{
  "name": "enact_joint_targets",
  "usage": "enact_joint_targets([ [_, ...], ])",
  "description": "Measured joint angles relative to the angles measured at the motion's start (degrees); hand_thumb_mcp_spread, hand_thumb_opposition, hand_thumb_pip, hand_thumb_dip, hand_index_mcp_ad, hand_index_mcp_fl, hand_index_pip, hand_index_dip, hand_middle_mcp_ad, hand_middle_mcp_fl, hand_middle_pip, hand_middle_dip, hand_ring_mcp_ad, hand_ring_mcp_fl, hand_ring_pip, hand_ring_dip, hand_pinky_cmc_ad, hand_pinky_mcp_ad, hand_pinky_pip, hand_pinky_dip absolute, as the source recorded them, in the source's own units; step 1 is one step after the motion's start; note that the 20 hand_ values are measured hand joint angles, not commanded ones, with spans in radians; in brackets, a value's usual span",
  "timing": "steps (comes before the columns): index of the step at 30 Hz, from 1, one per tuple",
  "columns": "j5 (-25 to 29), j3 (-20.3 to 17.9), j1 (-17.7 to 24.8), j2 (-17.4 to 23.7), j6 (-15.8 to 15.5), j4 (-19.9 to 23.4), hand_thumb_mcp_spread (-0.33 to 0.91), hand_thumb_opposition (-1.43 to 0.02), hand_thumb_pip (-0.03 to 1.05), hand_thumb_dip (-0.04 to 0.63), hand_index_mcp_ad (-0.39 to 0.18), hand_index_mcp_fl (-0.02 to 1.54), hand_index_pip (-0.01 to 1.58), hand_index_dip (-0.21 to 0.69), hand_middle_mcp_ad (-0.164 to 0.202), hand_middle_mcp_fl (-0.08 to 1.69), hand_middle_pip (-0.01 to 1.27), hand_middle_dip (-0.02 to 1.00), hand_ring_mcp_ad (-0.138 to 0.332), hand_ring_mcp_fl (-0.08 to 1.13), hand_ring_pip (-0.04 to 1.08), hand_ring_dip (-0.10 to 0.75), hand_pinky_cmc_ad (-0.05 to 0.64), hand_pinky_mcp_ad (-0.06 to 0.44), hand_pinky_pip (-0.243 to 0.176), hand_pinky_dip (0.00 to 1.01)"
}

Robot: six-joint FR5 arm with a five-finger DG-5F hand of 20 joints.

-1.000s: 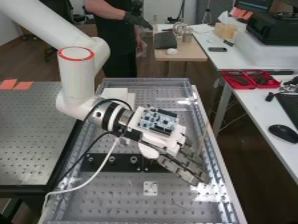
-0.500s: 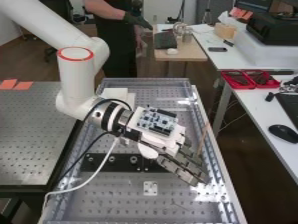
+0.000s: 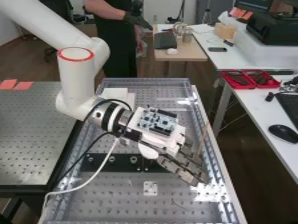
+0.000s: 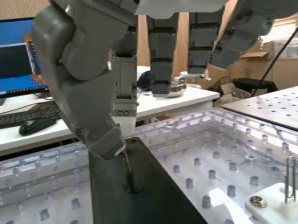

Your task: Grab the drill bit and place it in the clear container

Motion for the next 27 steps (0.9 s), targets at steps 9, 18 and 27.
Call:
enact_joint_targets([
  [9,0.4,0.2,0.0,-0.2,-0.1,-0.1,0.55,-0.91,0.53,0.302,-0.099,0.52,1.09,0.346,0.075,0.37,0.13,0.23,0.178,0.14,0.11,0.037,0.342,0.157,-0.045,0.15],
  [18,-0.2,0.8,-0.1,-0.6,-0.3,-0.3,0.57,-0.92,0.53,0.302,-0.099,0.59,1.17,0.354,0.077,0.37,0.13,0.23,0.178,0.14,0.11,0.037,0.342,0.157,-0.045,0.15],
  [27,0.0,1.1,-0.2,-0.8,-0.3,-0.6,0.57,-0.92,0.53,0.302,-0.099,0.58,1.16,0.351,0.077,0.37,0.13,0.23,0.178,0.14,0.11,0.037,0.342,0.157,-0.045,0.15],
])
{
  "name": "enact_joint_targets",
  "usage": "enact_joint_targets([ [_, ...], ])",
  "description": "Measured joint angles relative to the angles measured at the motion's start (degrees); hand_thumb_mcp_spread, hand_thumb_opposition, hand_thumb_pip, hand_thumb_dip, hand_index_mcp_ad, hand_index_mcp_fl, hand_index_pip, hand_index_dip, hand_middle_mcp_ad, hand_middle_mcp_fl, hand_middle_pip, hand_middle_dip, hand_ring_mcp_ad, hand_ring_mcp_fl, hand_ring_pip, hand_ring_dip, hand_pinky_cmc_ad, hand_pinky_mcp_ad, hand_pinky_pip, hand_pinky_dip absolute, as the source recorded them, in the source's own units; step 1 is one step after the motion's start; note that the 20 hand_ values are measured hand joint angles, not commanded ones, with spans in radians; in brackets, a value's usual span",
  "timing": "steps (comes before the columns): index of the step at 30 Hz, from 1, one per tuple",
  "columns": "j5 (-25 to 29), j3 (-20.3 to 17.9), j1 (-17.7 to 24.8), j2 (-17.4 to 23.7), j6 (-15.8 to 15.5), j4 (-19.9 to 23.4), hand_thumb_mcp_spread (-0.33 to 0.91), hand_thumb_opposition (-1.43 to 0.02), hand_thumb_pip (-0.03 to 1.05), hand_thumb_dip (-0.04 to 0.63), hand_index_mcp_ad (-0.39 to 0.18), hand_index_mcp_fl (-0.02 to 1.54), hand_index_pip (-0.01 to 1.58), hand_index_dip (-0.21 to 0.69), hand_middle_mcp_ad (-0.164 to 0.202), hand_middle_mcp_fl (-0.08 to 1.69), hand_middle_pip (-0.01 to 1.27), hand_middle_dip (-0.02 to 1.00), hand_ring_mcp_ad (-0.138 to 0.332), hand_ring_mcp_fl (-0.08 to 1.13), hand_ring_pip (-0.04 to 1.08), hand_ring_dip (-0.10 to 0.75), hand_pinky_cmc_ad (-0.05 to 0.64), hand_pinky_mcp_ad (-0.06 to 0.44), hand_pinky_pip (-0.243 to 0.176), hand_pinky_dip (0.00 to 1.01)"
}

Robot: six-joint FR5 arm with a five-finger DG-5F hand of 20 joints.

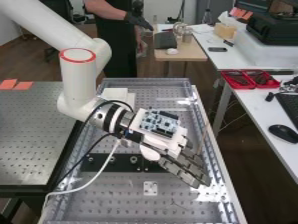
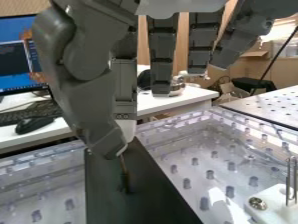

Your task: Grab the drill bit and place it in the clear container

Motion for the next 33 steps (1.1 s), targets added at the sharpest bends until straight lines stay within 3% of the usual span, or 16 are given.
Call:
enact_joint_targets([
  [16,-0.2,0.2,-0.2,-0.5,0.4,1.5,0.58,-0.94,0.5,0.298,-0.098,0.69,1.18,0.354,0.075,0.4,0.13,0.24,0.18,0.16,0.11,0.037,0.342,0.157,-0.045,0.15],
  [23,-0.4,0.3,-0.3,-0.3,0.6,1.5,0.58,-0.94,0.49,0.297,-0.098,0.74,1.11,0.346,0.075,0.45,0.13,0.24,0.168,0.2,0.12,0.042,0.36,0.161,-0.035,0.15],
  [33,-0.6,1.0,0.1,3.7,0.1,-1.3,0.59,-0.97,0.49,0.297,-0.098,0.82,1.03,0.33,0.073,0.45,0.13,0.24,0.169,0.2,0.11,0.051,0.379,0.157,-0.035,0.15],
])
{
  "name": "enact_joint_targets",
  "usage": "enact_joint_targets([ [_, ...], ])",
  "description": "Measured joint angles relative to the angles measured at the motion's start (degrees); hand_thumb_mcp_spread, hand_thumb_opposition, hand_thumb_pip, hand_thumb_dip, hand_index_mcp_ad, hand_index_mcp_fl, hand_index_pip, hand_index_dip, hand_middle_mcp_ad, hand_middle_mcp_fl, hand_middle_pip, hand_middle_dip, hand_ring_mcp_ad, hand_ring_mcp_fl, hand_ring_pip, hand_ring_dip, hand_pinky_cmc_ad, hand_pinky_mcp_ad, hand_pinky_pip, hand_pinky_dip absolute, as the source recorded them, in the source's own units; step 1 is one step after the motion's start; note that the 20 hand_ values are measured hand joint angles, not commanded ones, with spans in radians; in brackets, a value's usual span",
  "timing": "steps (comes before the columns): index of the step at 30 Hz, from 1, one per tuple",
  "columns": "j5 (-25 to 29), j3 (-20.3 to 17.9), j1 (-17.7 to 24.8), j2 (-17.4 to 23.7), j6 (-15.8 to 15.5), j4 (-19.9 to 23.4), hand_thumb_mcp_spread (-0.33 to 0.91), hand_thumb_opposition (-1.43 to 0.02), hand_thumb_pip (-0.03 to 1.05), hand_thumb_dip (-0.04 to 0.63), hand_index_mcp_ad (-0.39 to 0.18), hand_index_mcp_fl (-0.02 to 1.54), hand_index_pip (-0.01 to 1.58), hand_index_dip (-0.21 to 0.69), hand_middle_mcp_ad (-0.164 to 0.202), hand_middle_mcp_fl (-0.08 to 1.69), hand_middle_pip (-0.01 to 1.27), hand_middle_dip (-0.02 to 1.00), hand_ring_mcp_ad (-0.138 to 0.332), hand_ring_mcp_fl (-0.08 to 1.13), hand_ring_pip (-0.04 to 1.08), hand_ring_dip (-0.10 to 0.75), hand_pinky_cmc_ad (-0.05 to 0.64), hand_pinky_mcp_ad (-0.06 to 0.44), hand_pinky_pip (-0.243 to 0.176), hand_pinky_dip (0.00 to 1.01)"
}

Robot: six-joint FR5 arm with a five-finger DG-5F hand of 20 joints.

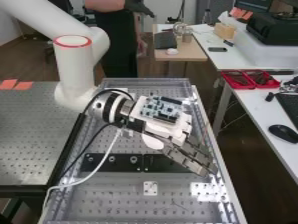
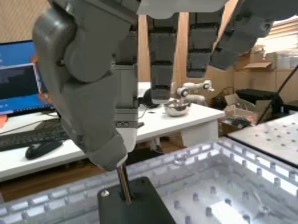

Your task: Grab the drill bit and place it in the clear container

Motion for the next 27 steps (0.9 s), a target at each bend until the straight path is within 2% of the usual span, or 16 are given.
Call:
enact_joint_targets([
  [5,-0.1,-0.1,0.7,3.1,-0.8,-1.6,0.64,-0.97,0.49,0.3,-0.099,0.84,0.97,0.328,0.075,0.46,0.13,0.24,0.166,0.2,0.11,0.051,0.379,0.157,-0.037,0.15],
  [10,-0.2,-0.9,2.3,7.2,-1.3,-3.6,0.64,-0.99,0.49,0.3,-0.099,0.89,0.92,0.328,0.075,0.46,0.13,0.24,0.166,0.2,0.11,0.051,0.379,0.161,-0.037,0.15],
  [16,-1.5,-3.4,5.4,11.5,-2.5,-3.2,0.68,-1.0,0.49,0.3,-0.098,0.91,0.86,0.358,0.075,0.47,0.13,0.24,0.166,0.21,0.11,0.051,0.379,0.157,-0.037,0.15],
  [23,-1.5,-4.9,9.7,13.4,-2.7,-2.8,0.72,-1.0,0.49,0.3,-0.113,0.94,0.81,0.379,0.075,0.48,0.13,0.25,0.166,0.21,0.11,0.051,0.379,0.161,-0.037,0.15],
  [27,-4.3,-5.1,11.0,13.5,-2.3,-2.9,0.72,-1.0,0.49,0.3,-0.113,0.96,0.78,0.384,0.075,0.48,0.13,0.25,0.166,0.21,0.11,0.051,0.379,0.161,-0.037,0.15],
])
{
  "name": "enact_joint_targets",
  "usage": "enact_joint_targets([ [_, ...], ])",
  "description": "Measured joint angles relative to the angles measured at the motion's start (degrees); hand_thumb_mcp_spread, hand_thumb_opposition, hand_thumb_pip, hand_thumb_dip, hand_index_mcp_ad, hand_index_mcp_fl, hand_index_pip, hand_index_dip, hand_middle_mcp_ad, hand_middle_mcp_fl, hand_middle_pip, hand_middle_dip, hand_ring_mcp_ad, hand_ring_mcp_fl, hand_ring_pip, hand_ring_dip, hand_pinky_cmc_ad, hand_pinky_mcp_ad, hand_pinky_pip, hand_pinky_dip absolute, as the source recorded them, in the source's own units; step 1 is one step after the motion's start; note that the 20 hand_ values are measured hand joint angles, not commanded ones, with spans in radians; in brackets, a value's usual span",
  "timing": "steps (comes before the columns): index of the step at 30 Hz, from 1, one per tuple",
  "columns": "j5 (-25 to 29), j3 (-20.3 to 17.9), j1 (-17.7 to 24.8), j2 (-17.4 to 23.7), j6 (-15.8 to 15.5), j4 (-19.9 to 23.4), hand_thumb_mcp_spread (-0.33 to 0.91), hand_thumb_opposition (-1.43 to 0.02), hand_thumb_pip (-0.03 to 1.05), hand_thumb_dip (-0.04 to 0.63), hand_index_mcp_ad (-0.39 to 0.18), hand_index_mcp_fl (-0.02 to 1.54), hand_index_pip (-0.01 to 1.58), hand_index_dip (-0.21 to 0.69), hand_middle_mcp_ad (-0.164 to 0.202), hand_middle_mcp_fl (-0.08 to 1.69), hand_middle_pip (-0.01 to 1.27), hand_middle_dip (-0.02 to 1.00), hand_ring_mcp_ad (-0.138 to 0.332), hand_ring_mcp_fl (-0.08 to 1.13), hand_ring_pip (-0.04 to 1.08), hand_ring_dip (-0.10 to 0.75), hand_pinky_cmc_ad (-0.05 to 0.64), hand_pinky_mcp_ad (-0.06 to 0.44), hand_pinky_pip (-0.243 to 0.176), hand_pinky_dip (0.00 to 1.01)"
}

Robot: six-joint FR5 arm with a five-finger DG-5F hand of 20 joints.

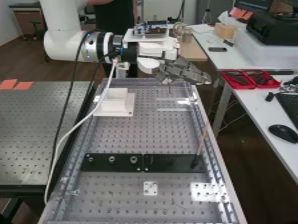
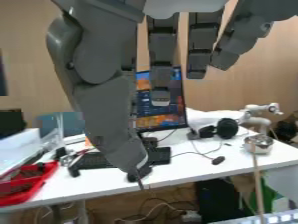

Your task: Grab the drill bit and place it in the clear container

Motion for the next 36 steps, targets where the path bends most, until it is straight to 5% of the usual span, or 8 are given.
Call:
enact_joint_targets([
  [16,-2.5,2.4,7.4,-2.8,2.8,-3.0,0.71,-1.0,0.41,0.298,-0.099,0.97,0.76,0.412,0.073,0.48,0.13,0.25,0.169,0.21,0.11,0.059,0.379,0.161,-0.037,0.15],
  [36,-0.8,5.1,8.3,-10.4,8.9,-5.8,0.71,-1.0,0.41,0.298,-0.101,0.98,0.76,0.412,0.075,0.48,0.13,0.25,0.166,0.23,0.11,0.065,0.375,0.157,-0.037,0.15],
])
